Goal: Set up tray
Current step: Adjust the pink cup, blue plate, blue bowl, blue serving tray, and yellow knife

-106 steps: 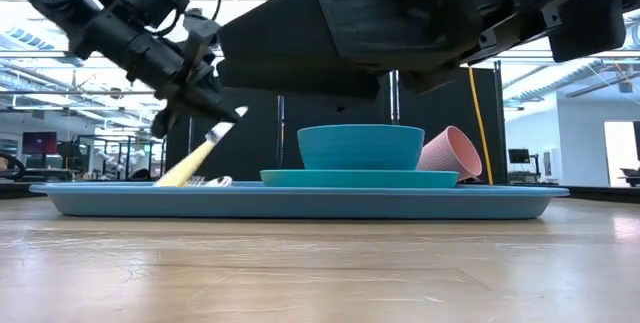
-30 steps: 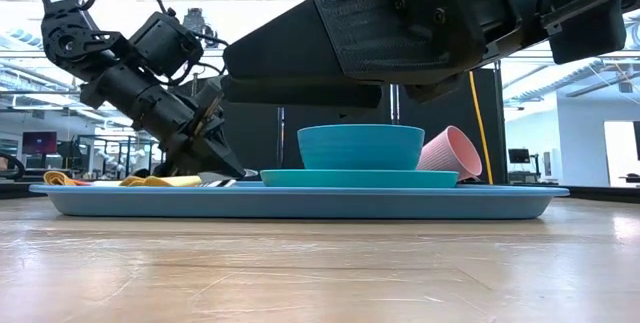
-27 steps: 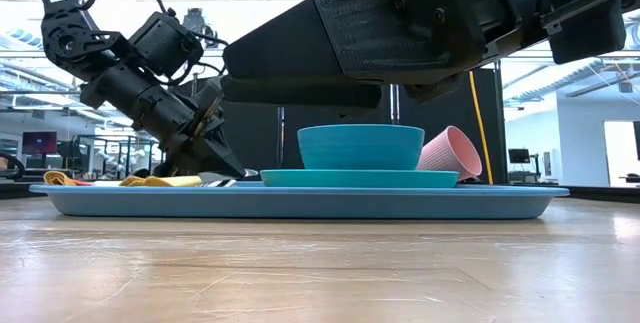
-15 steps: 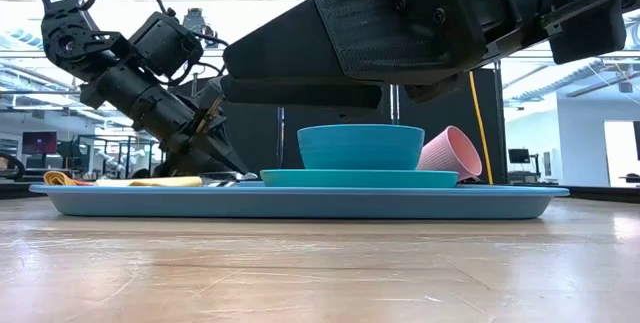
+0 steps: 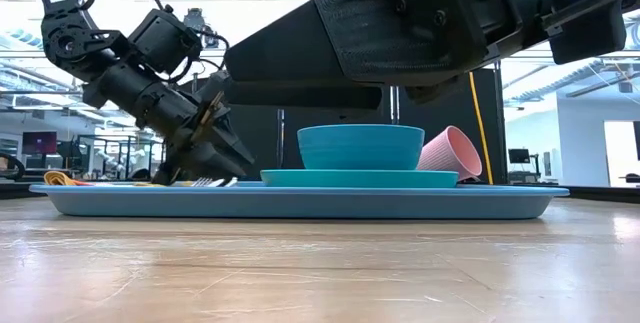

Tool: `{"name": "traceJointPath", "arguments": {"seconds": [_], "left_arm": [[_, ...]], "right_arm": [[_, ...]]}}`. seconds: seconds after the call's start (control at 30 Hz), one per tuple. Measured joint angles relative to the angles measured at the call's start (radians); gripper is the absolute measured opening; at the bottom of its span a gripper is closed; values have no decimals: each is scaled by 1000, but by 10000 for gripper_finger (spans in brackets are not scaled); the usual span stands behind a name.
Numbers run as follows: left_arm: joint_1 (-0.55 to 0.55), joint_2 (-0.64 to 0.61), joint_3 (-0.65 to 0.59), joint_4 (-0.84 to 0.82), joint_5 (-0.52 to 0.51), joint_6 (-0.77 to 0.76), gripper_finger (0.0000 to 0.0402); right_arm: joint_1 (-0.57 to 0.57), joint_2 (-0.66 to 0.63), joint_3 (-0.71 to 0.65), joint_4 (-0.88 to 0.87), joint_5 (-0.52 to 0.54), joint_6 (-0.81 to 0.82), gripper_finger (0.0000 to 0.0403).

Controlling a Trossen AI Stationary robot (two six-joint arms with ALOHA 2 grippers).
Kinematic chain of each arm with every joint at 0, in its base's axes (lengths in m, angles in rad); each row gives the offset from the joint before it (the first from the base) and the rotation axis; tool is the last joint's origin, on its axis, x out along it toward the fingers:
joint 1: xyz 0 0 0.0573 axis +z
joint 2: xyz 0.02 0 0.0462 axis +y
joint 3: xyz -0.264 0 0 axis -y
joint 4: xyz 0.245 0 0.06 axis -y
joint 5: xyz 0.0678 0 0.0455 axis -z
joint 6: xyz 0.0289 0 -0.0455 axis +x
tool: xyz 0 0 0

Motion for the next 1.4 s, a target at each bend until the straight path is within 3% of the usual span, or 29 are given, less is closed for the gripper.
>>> {"name": "traceJointPath", "arguments": {"seconds": [0.33,0.53,0.63,0.73,0.8,1.0,1.23,1.4], "left_arm": [[-55,-1,0,261,76,44,104],[-173,-38,0,382,21,178,102],[-244,-92,0,375,-8,248,83],[-306,-136,0,356,-7,297,41],[-349,-164,0,368,-9,330,12],[-485,-213,0,365,-64,436,9],[-634,-215,0,366,-137,536,15],[-713,-215,0,365,-220,596,16]], "right_arm": [[0,0,0,-8,-2,49,139],[0,-28,-2,-19,-3,66,139],[0,-87,-2,-30,1,62,138],[-14,-164,-2,-85,0,64,124],[-31,-227,-2,-142,1,63,103],[-126,-417,-1,-378,-4,110,10],[-290,-571,-1,-727,-4,239,2],[-384,-648,-1,-895,68,296,6]]}}
